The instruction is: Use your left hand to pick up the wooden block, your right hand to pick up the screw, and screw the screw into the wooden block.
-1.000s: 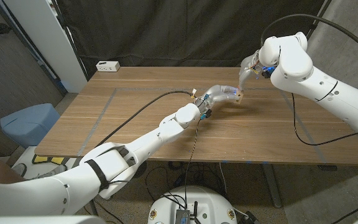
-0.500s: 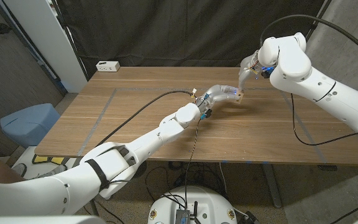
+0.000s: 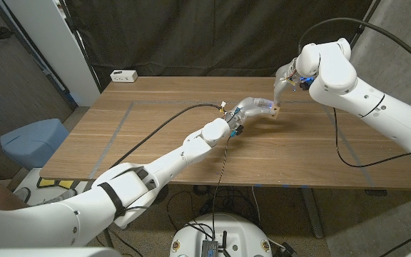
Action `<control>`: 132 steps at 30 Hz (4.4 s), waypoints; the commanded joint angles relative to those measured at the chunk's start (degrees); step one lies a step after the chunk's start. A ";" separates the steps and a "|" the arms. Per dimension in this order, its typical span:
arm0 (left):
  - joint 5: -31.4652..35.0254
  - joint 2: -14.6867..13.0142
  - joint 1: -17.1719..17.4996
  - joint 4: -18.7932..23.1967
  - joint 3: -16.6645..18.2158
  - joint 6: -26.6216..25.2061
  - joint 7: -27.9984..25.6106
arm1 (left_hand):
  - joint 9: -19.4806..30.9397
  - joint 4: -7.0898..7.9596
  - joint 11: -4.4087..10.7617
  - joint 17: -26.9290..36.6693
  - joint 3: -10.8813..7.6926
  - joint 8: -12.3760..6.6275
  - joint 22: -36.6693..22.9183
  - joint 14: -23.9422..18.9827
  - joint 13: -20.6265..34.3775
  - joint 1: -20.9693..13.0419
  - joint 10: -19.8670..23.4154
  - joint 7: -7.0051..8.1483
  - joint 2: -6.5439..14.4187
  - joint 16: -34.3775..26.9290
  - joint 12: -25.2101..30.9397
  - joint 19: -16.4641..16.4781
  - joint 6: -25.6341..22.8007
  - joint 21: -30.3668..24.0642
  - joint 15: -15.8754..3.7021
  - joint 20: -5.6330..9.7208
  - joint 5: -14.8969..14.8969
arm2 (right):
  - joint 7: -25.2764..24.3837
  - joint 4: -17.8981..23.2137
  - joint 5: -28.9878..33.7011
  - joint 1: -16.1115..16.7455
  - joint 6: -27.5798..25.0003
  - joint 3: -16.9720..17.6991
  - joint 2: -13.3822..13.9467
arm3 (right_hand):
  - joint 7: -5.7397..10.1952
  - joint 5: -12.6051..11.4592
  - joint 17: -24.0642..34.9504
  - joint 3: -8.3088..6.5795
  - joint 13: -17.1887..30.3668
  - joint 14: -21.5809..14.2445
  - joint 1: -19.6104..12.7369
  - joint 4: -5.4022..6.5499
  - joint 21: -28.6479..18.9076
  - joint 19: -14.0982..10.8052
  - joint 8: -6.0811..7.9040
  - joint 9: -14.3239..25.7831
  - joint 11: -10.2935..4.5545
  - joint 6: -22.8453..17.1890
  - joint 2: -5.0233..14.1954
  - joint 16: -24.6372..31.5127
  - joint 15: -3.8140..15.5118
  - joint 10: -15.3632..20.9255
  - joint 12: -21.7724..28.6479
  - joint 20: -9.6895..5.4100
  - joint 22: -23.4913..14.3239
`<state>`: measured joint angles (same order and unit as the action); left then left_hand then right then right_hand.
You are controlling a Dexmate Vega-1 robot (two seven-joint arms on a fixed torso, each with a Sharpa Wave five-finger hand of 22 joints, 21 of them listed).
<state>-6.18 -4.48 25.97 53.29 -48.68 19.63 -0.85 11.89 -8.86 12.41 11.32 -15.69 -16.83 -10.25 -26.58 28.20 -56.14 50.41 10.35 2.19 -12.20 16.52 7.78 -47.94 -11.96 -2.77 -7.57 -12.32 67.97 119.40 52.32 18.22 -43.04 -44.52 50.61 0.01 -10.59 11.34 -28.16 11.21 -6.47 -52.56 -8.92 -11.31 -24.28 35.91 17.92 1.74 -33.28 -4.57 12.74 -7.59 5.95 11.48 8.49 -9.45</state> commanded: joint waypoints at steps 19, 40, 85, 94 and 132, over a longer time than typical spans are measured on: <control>-0.15 0.15 -0.19 -0.34 -0.09 -0.21 0.28 | 0.32 0.33 0.01 0.21 -0.27 -0.33 -0.32 -0.51 4.56 -0.22 0.50 -0.63 0.68 -0.02 0.26 -0.29 -5.33 0.19 -3.68 -0.30 -0.26 | -1.09 0.13 0.20 1.06 -0.47 0.49 -0.10 | 0.38 0.15 0.39 -0.28 0.12 -1.33 -0.09 0.00 -0.16 -1.40 2.62 1.48 -0.27 -2.04 1.34 0.42 0.81 1.81 0.40 -0.67 -0.29; -0.17 0.06 -0.19 -0.04 -0.16 -0.53 0.51 | 0.33 0.34 -0.02 0.22 -0.35 -0.25 -0.32 -0.45 4.60 -0.25 0.54 -0.51 0.79 0.02 0.17 -0.34 -5.23 0.20 -3.56 -0.41 -0.27 | -1.44 0.89 0.99 1.85 -1.33 0.64 0.35 | 0.85 0.28 0.54 0.41 0.10 -2.90 0.91 0.53 -0.22 -2.60 5.60 3.12 -0.57 -4.80 2.09 0.84 2.40 4.33 0.68 -1.21 -0.29; -0.90 1.35 -1.60 -3.56 -0.29 0.44 1.97 | 0.35 0.34 -0.06 0.29 -0.52 -0.28 -0.32 -0.62 4.63 -0.44 0.73 -0.67 1.25 -0.11 -0.01 -0.29 -5.46 0.16 -3.46 -0.56 -0.40 | 0.62 -2.00 9.43 2.84 -0.57 0.18 -2.35 | 1.21 0.57 0.45 4.17 -0.01 -7.31 9.44 3.58 -0.25 -6.08 10.90 3.27 -1.94 -14.24 4.68 1.50 5.70 11.78 1.06 -2.75 -0.32; -1.08 1.72 -1.98 -4.60 -0.28 0.88 2.24 | 0.35 0.33 -0.06 0.29 -0.58 -0.24 -0.33 -0.62 4.64 -0.50 0.70 -0.74 1.38 -0.11 -0.06 -0.33 -5.41 0.17 -3.36 -0.59 -0.46 | 1.28 -2.95 11.59 3.18 0.33 0.51 -3.42 | 1.06 0.48 0.33 4.84 -0.05 -8.62 11.42 3.97 -0.13 -6.57 11.69 1.81 -2.23 -18.35 5.34 1.62 6.03 13.89 1.20 -2.89 -0.32; -0.89 1.47 -1.50 -3.59 -0.26 0.96 1.74 | 0.38 0.47 -0.07 0.23 -0.63 -0.22 -0.33 -0.69 4.68 -0.18 0.84 -0.90 1.54 -0.03 -0.18 -0.28 -5.49 0.14 -3.31 -0.65 -0.64 | 5.25 -2.30 16.89 5.17 2.97 3.75 -5.48 | -0.15 -2.13 -0.14 14.21 -0.02 -10.09 29.71 9.78 0.52 -6.76 6.51 -5.32 -0.26 -18.72 -0.43 -0.32 5.58 15.34 -0.50 -3.05 -0.34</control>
<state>-7.11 -2.83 24.23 49.29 -49.00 20.72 0.97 11.89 -8.78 12.14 11.32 -15.77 -16.55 -10.25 -26.58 28.20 -56.37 50.56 10.35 2.47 -12.20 15.93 7.48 -47.94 -11.96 -2.77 -7.87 -12.81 71.38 116.91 67.56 23.09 -40.72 -41.43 45.72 -0.07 -12.18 11.18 -14.38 11.07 -16.50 -23.66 0.75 -11.00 -31.31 42.87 12.50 1.16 -53.14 -4.99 12.90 -1.44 21.47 11.21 5.14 -9.45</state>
